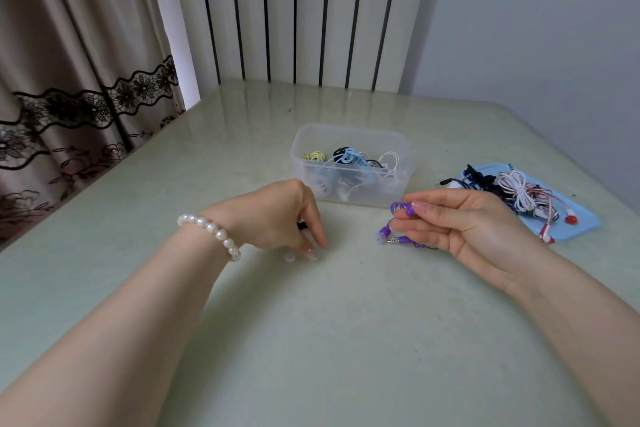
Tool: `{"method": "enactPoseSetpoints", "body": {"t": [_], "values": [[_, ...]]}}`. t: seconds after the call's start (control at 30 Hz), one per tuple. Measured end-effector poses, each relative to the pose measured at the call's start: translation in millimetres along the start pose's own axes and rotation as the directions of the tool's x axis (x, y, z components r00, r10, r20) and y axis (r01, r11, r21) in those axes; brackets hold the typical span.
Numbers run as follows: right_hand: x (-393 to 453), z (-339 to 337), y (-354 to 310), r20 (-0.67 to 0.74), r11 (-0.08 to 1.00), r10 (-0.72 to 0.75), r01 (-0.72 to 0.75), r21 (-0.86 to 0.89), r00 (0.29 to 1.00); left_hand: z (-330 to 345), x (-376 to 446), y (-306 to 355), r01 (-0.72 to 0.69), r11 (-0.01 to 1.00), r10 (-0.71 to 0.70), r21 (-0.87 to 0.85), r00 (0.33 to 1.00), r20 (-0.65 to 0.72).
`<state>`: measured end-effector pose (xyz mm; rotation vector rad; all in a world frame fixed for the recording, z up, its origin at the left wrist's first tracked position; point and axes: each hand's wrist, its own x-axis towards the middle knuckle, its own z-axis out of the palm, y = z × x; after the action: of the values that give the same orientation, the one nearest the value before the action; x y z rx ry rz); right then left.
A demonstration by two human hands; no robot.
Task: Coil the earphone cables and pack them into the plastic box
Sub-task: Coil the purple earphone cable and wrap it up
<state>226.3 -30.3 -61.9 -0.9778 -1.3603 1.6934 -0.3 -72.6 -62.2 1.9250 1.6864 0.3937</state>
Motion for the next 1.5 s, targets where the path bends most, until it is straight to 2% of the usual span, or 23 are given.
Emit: {"method": "enactPoseSetpoints", "body": {"t": [0.2, 0.3, 0.33, 0.4, 0.47, 0.57, 0.67, 0.77, 0.87, 1.1, 1.37, 1.5], "values": [[-1.0, -0.1, -0.9, -0.004, 1.0, 0.018, -0.018, 0.021, 1.0, 1.4, 2.5, -3.8, 0.012, 0.998, -0.014, 0.065, 0.999, 0.033], [-2.0, -0.6, -0.9, -0.045, 0.997, -0.024, 0.021, -0.068, 0.999, 0.1, 0.7, -0.3, -0.036, 0.997, 0.036, 0.073, 0.999, 0.0], [-1.9, -0.2, 0.0, -0.07, 0.988, -0.068, 0.058, -0.141, 0.995, -0.1, -0.1, 2.5, -0.067, 0.998, 0.067, 0.009, 0.997, -0.045], [-2.0, 1.3, 0.5, -0.112, 0.942, -0.191, 0.15, -0.301, 0.975, 2.9, -1.3, 12.3, -0.123, 0.953, 0.082, -0.276, 0.984, -0.156], [-2.1, 4.2, 0.3, -0.112, 0.898, -0.297, 0.238, -0.369, 0.948, 12.5, -0.4, 23.9, -0.145, 0.809, 0.017, -0.57, 0.974, -0.225], [-2.9, 8.1, 1.3, -0.061, 0.889, -0.344, 0.303, -0.344, 0.937, 30.0, 4.6, 35.8, -0.09, 0.449, -0.084, -0.889, 0.986, -0.143], [-3.2, 10.0, 3.2, -0.019, 0.906, -0.336, 0.318, -0.279, 0.942, 37.7, 7.9, 38.4, 0.023, 0.186, -0.146, -0.982, 0.989, -0.005], [-3.8, 13.7, 5.4, 0.005, 0.906, -0.34, 0.329, -0.264, 0.94, 39.6, 9.5, 38.9, 0.069, 0.03, -0.164, -0.997, 0.985, 0.063], [-5.1, 18.1, 7.3, 0.023, 0.887, -0.37, 0.36, -0.288, 0.929, 41.4, 9.4, 41.1, 0.077, 0.021, -0.168, -0.997, 0.983, 0.073], [-7.6, 23.9, 5.9, -0.002, 0.888, -0.395, 0.381, -0.257, 0.919, 45.7, 9.3, 43.8, 0.039, 0.085, -0.199, -0.996, 0.98, 0.021], [-3.6, 19.5, 8.7, -0.018, 0.834, -0.416, 0.373, -0.405, 0.909, 46.0, 8.9, 45.1, 0.038, 0.083, -0.21, -0.996, 0.978, 0.019], [-2.0, 18.6, 7.7, -0.005, 0.816, -0.411, 0.366, -0.447, 0.912, 48.0, 9.0, 46.2, 0.027, 0.124, -0.213, -0.992, 0.977, 0.0]]}}
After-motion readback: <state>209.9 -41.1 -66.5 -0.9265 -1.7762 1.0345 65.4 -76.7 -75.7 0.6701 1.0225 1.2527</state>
